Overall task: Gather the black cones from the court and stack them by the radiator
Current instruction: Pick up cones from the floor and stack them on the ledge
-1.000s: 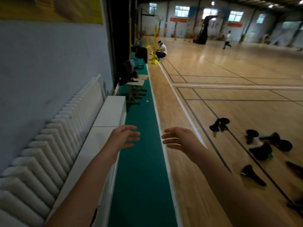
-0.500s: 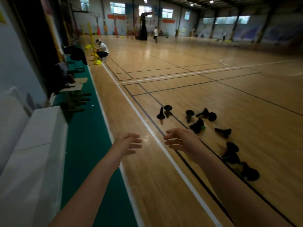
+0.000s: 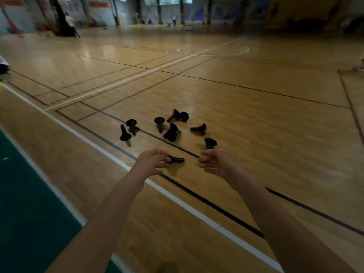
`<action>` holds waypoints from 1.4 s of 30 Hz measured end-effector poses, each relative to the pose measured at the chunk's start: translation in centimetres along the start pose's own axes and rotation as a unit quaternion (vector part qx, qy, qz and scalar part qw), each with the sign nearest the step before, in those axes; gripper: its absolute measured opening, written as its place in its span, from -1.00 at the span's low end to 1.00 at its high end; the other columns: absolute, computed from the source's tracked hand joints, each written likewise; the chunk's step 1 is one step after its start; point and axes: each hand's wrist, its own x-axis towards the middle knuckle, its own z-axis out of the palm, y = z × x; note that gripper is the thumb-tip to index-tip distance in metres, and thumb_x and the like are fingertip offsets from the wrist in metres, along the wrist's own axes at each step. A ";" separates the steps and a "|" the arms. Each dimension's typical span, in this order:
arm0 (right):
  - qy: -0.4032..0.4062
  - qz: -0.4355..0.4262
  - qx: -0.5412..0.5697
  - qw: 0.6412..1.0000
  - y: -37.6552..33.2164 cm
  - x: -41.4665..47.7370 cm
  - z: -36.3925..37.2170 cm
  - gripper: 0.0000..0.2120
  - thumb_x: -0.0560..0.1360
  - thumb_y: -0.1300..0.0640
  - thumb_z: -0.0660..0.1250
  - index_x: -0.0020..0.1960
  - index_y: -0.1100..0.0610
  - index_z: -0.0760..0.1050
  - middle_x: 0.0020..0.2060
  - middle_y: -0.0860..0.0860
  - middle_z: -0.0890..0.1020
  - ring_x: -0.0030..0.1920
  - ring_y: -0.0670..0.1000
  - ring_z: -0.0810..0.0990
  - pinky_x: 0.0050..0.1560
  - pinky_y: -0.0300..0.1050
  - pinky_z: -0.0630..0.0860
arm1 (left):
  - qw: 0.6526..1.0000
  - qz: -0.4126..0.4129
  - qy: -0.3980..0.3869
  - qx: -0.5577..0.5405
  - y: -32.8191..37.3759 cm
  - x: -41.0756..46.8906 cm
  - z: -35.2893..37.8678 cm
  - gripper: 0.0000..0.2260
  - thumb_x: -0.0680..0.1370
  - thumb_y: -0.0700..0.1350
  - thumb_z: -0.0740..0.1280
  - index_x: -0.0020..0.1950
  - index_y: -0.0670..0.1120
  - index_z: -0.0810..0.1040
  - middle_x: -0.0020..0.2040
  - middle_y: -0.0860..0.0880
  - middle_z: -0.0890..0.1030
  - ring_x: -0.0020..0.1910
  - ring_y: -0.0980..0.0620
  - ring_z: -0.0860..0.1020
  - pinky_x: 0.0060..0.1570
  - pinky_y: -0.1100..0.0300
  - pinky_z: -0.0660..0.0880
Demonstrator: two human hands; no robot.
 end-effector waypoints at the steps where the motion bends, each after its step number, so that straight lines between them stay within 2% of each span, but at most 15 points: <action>1: 0.012 0.002 0.002 1.000 -0.1 0.5 -0.8 -0.80 0.58 0.18 0.21 0.05 0.21 0.59 -0.26 0.06 0.72 -0.23 0.04 0.69 -0.14 -0.07 0.61 | 1.000 -0.005 -0.012 0.003 0.1 1.2 0.7 -0.81 0.62 -0.19 0.20 0.13 -0.17 0.57 0.02 -0.11 0.66 0.03 -0.06 0.64 0.05 0.02 0.54; 6: 0.070 0.001 0.017 0.997 -1.9 3.8 -3.6 -0.80 0.59 0.18 0.20 0.02 0.23 0.59 -0.22 0.11 0.70 -0.14 0.09 0.67 -0.13 -0.07 0.60 | 0.997 -0.024 -0.074 0.013 1.6 8.7 3.7 -0.82 0.62 -0.18 0.20 0.09 -0.13 0.59 0.01 -0.09 0.67 0.00 -0.03 0.64 0.09 0.01 0.53; 9: 0.098 0.003 0.017 0.995 -3.4 6.4 -4.0 -0.78 0.60 0.18 0.18 0.04 0.24 0.58 -0.13 0.16 0.71 -0.11 0.13 0.67 -0.04 -0.02 0.62 | 0.994 -0.028 -0.102 0.014 2.8 12.8 4.4 -0.81 0.63 -0.17 0.18 0.08 -0.12 0.58 0.02 -0.09 0.66 0.00 -0.01 0.64 0.06 0.05 0.54; 12: 0.120 -0.004 0.027 0.992 -5.0 9.5 -3.8 -0.78 0.61 0.18 0.18 0.06 0.25 0.57 -0.15 0.15 0.71 -0.07 0.16 0.67 0.08 0.06 0.60 | 0.991 -0.035 -0.132 0.009 4.1 16.9 4.5 -0.81 0.63 -0.16 0.18 0.14 -0.14 0.56 0.04 -0.11 0.65 0.03 -0.03 0.64 0.15 0.00 0.53; 16: 0.141 -0.018 0.049 0.989 -6.9 12.2 -3.7 -0.78 0.61 0.19 0.18 0.08 0.26 0.57 -0.15 0.14 0.71 -0.08 0.14 0.67 -0.09 -0.03 0.61 | 0.987 -0.050 -0.150 0.028 6.2 20.9 5.2 -0.79 0.63 -0.19 0.16 0.16 -0.18 0.54 0.07 -0.14 0.64 0.05 -0.07 0.63 0.23 -0.07 0.48; 19: 0.152 -0.016 0.070 0.986 -7.8 14.2 -4.1 -0.77 0.62 0.19 0.16 0.09 0.26 0.55 -0.15 0.13 0.69 -0.15 0.11 0.66 -0.21 -0.10 0.59 | 0.985 -0.050 -0.155 0.049 7.7 23.3 6.3 -0.78 0.64 -0.21 0.14 0.16 -0.18 0.54 0.07 -0.15 0.62 0.07 -0.09 0.61 0.21 -0.05 0.49; 23: 0.164 -0.009 0.073 0.984 -8.5 17.0 -5.9 -0.76 0.61 0.17 0.16 0.10 0.26 0.55 -0.14 0.14 0.69 -0.15 0.11 0.67 -0.11 -0.03 0.61 | 0.983 -0.043 -0.168 0.061 8.7 26.5 8.5 -0.79 0.64 -0.18 0.15 0.15 -0.16 0.55 0.06 -0.12 0.65 0.04 -0.06 0.63 0.05 0.05 0.53; 26: 0.170 -0.009 0.072 0.983 -9.1 19.6 -8.2 -0.77 0.61 0.17 0.17 0.09 0.24 0.56 -0.15 0.13 0.70 -0.15 0.11 0.67 -0.04 0.00 0.60 | 0.981 -0.041 -0.178 0.067 9.2 28.9 10.9 -0.80 0.64 -0.17 0.15 0.12 -0.14 0.56 0.03 -0.11 0.65 0.03 -0.06 0.63 0.05 0.05 0.53; 29: 0.176 0.001 0.076 0.981 -9.8 22.5 -11.9 -0.79 0.60 0.16 0.19 0.06 0.22 0.57 -0.13 0.13 0.71 -0.13 0.11 0.68 -0.12 -0.06 0.61 | 0.980 -0.041 -0.182 0.070 9.8 32.0 14.8 -0.80 0.64 -0.18 0.15 0.07 -0.11 0.58 0.01 -0.10 0.66 0.00 -0.03 0.64 0.06 0.03 0.55; 37: 0.192 0.015 0.048 0.980 -12.9 30.1 -24.2 -0.78 0.61 0.16 0.18 0.05 0.22 0.57 -0.17 0.13 0.71 -0.17 0.09 0.68 -0.19 -0.09 0.59 | 0.971 -0.035 -0.212 0.106 13.2 39.3 26.6 -0.80 0.64 -0.14 0.15 0.13 -0.11 0.55 0.03 -0.09 0.65 0.01 -0.02 0.63 0.07 0.04 0.51; 42: 0.171 0.005 0.063 0.983 -15.5 35.7 -29.0 -0.77 0.62 0.14 0.16 0.07 0.23 0.56 -0.18 0.12 0.69 -0.15 0.10 0.67 -0.04 -0.03 0.61 | 0.971 -0.042 -0.202 0.121 15.0 44.4 31.9 -0.81 0.64 -0.14 0.15 0.08 -0.09 0.56 0.03 -0.09 0.64 0.03 -0.04 0.62 0.12 0.00 0.50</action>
